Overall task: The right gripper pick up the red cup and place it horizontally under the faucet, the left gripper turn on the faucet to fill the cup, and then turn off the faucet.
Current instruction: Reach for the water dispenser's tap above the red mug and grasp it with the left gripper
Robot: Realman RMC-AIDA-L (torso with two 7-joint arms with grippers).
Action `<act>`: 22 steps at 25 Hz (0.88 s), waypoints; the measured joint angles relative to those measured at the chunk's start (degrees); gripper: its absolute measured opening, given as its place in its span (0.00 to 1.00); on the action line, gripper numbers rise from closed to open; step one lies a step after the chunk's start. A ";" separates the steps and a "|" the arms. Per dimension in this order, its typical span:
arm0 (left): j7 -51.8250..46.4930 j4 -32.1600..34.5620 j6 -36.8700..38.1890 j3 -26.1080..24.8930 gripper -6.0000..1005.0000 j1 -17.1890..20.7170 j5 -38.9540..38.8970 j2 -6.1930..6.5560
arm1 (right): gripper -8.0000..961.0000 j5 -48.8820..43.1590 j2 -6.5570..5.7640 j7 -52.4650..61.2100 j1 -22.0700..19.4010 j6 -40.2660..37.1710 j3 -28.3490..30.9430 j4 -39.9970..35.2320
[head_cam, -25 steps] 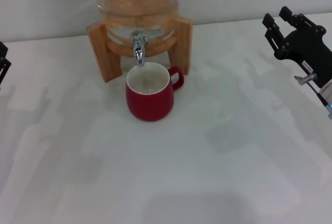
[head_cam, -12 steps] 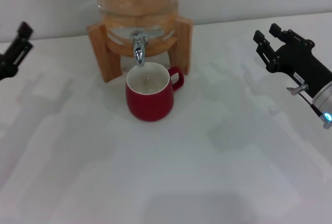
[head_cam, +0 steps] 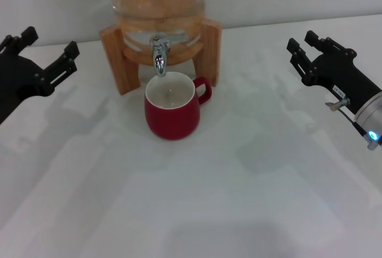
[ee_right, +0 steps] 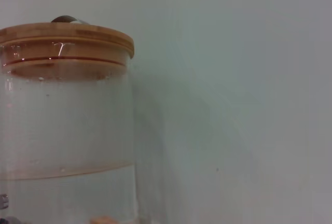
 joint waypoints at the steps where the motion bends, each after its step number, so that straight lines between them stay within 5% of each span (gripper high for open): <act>1: -3.38 2.67 -0.56 -1.46 0.84 1.26 3.84 -0.35 | 0.41 0.00 0.00 0.12 0.06 0.07 0.00 0.00; 3: -6.15 4.56 -0.78 -2.66 0.84 2.15 7.01 -0.65 | 0.41 -0.08 0.00 0.22 0.21 0.10 0.00 0.00; 7: -28.60 15.23 -1.22 -8.51 0.84 5.20 32.27 -2.55 | 0.41 -0.31 0.00 0.31 0.30 0.10 -0.20 -0.01; 8: -28.60 15.23 -1.22 -8.51 0.84 5.20 32.27 -2.55 | 0.41 -0.29 -0.01 0.38 0.32 0.10 -0.46 -0.05; 14: -50.31 25.08 -0.04 -11.26 0.84 5.97 59.68 -4.53 | 0.41 -0.36 0.00 0.82 0.40 -0.03 -1.33 -0.22; 22: -68.20 38.62 9.69 -14.76 0.84 5.36 84.10 -6.05 | 0.41 -0.41 -0.08 1.04 0.90 -0.01 -2.03 -0.48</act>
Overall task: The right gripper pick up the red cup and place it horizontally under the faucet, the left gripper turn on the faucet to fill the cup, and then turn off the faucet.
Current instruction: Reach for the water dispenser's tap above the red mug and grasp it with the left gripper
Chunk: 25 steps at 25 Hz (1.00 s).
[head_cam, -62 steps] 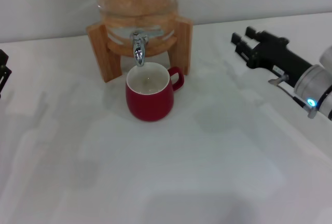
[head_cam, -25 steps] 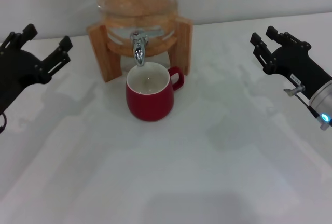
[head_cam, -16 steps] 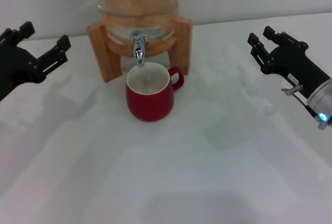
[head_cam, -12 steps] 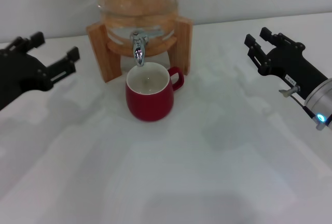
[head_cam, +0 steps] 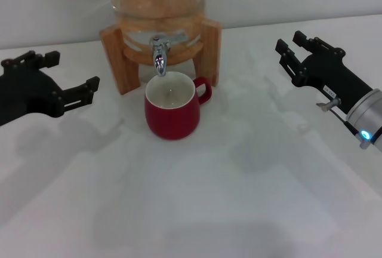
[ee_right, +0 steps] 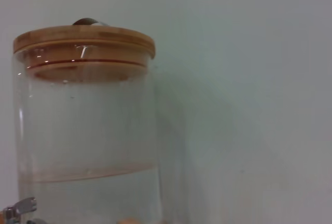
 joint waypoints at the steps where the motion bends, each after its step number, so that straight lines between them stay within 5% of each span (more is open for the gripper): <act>1: -1.80 1.51 1.44 -0.07 0.84 -0.55 2.56 0.02 | 0.41 0.02 0.00 0.00 0.10 0.01 -0.13 0.01; 9: -4.03 6.61 8.79 -0.30 0.84 -5.50 15.93 0.25 | 0.41 0.00 0.02 0.25 0.28 0.06 -0.45 -0.09; 25: 9.83 0.05 15.59 -6.66 0.84 -16.64 12.42 1.12 | 0.41 0.35 0.08 2.60 -0.37 0.07 -2.98 -0.21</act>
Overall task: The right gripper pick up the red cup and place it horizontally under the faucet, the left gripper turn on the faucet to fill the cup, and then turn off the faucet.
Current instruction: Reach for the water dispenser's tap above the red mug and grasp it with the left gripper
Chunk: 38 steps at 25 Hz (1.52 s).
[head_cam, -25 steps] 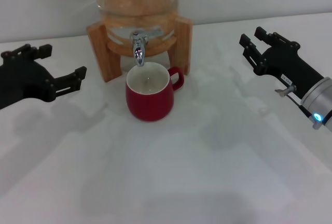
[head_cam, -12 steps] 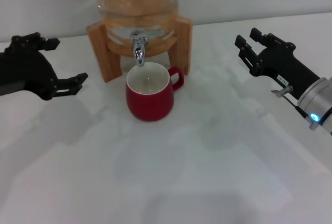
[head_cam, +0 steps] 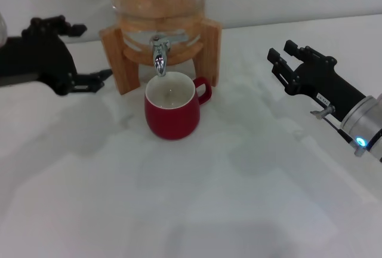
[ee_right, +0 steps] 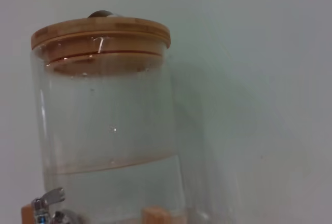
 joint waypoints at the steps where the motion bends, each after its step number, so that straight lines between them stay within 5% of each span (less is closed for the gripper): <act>1: 0.73 -0.46 0.64 -0.92 0.84 -0.88 -0.36 0.04 | 0.41 0.03 0.00 0.15 -0.01 0.01 -0.31 -0.07; 11: 6.74 -6.59 3.91 -3.34 0.84 -7.91 -3.79 1.56 | 0.41 0.10 -0.01 0.48 0.01 0.10 -1.31 -1.01; 38: 20.25 -27.67 5.78 -11.60 0.84 -20.88 -7.17 1.59 | 0.42 0.09 -0.01 0.47 0.48 0.70 -3.56 -2.26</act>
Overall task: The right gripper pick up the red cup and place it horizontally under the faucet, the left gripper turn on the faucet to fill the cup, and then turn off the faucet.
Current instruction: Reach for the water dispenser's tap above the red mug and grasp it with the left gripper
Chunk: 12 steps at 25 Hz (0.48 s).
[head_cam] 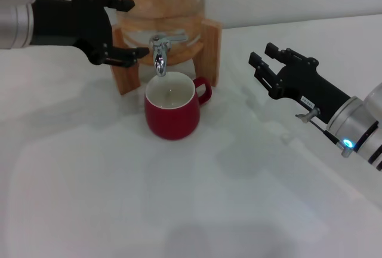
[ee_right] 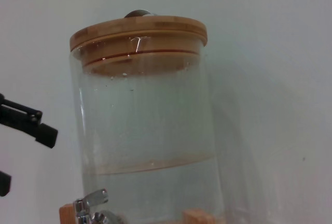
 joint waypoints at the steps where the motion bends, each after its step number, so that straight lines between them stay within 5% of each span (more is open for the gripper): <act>1: 0.44 -0.67 0.00 -0.27 0.84 -0.43 -0.03 0.03 | 0.42 0.00 0.00 0.00 0.00 0.00 -0.04 -0.06; 12: 2.72 -2.60 -0.07 -0.61 0.84 -1.51 0.00 -0.42 | 0.42 0.00 0.00 -0.17 -0.24 0.01 -0.65 -0.78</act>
